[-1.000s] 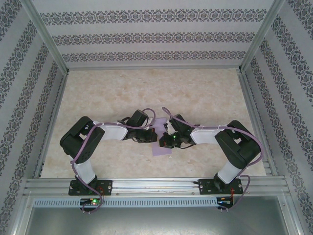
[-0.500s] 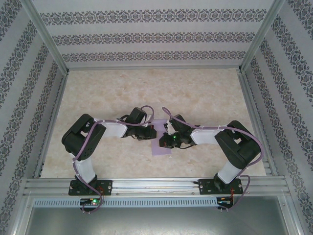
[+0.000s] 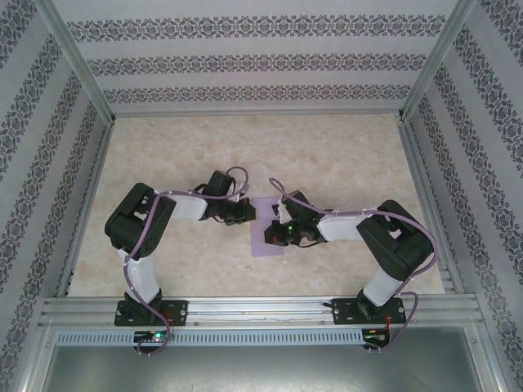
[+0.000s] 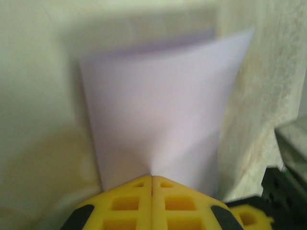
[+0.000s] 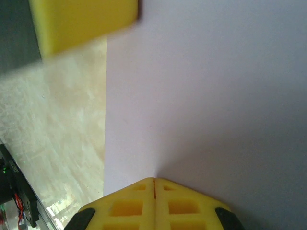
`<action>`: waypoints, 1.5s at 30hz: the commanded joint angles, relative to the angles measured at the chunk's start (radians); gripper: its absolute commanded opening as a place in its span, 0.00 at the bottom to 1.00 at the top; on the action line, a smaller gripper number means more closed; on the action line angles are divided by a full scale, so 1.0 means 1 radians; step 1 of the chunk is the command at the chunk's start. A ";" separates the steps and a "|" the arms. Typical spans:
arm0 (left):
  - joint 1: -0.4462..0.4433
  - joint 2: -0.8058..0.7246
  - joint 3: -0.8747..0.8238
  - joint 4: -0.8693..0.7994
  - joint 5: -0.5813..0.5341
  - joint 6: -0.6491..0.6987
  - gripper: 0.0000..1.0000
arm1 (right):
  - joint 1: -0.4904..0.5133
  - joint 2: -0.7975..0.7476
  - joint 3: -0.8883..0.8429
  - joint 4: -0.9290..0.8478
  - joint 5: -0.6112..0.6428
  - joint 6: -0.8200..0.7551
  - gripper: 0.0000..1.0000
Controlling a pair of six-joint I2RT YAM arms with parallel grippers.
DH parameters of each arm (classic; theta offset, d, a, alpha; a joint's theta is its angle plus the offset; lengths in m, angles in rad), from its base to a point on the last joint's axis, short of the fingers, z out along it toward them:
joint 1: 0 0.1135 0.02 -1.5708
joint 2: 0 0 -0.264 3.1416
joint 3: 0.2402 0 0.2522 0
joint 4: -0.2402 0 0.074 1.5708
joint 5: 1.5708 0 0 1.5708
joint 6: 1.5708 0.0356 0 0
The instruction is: Fold a paper plane with a square sheet of paper (fold left side to right side)
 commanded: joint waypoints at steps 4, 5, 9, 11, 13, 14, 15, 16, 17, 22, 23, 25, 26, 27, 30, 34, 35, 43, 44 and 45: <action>0.073 0.072 0.123 -0.066 -0.130 0.082 0.00 | 0.010 0.073 -0.058 -0.145 0.102 -0.015 0.00; 0.076 0.082 0.144 -0.082 -0.136 0.091 0.00 | 0.009 0.076 -0.060 -0.145 0.101 -0.016 0.00; 0.089 0.123 0.196 -0.114 -0.147 0.108 0.00 | 0.004 0.077 -0.068 -0.133 0.096 -0.014 0.00; 0.096 0.138 0.209 -0.117 -0.150 0.110 0.00 | -0.001 0.073 -0.072 -0.126 0.093 -0.012 0.00; 0.101 0.143 0.216 -0.118 -0.154 0.111 0.00 | -0.004 0.070 -0.079 -0.113 0.087 -0.005 0.00; 0.103 0.144 0.223 -0.121 -0.150 0.113 0.00 | -0.004 0.069 -0.080 -0.107 0.083 -0.001 0.00; 0.102 0.139 0.233 -0.130 -0.148 0.116 0.00 | -0.005 0.069 -0.082 -0.100 0.079 0.003 0.00; 0.102 0.131 0.243 -0.145 -0.149 0.125 0.00 | -0.005 0.067 -0.084 -0.088 0.076 0.008 0.00; 0.101 0.120 0.252 -0.158 -0.150 0.131 0.00 | -0.004 0.067 -0.087 -0.076 0.070 0.015 0.00; 0.102 -0.012 0.241 -0.198 -0.169 0.159 0.00 | 0.002 0.067 -0.098 -0.013 0.051 0.051 0.00; 0.101 -0.043 0.225 -0.201 -0.169 0.159 0.00 | 0.005 0.066 -0.098 -0.008 0.053 0.055 0.00; 0.092 -0.114 0.175 -0.201 -0.164 0.154 0.00 | 0.007 0.067 -0.099 0.005 0.055 0.063 0.00; 0.082 -0.143 0.150 -0.201 -0.159 0.150 0.00 | 0.009 0.068 -0.099 0.011 0.057 0.065 0.00; 0.066 -0.172 0.116 -0.196 -0.155 0.140 0.00 | 0.010 0.069 -0.099 0.014 0.059 0.067 0.00; 0.012 -0.231 0.016 -0.147 -0.129 0.092 0.00 | 0.013 0.072 -0.099 0.017 0.067 0.068 0.00; -0.050 -0.237 -0.079 -0.062 -0.119 0.026 0.00 | 0.015 0.077 -0.096 0.014 0.070 0.061 0.00; -0.059 -0.227 -0.086 -0.048 -0.119 0.018 0.00 | 0.013 0.079 -0.095 0.014 0.068 0.059 0.00; -0.077 -0.127 -0.099 0.048 -0.122 -0.020 0.00 | 0.014 0.094 -0.078 -0.012 0.062 0.042 0.00; -0.077 -0.121 -0.100 0.041 -0.131 -0.016 0.00 | 0.015 0.092 -0.077 -0.012 0.059 0.039 0.00; -0.077 -0.115 -0.098 0.034 -0.136 -0.012 0.00 | 0.014 0.089 -0.076 -0.014 0.058 0.039 0.00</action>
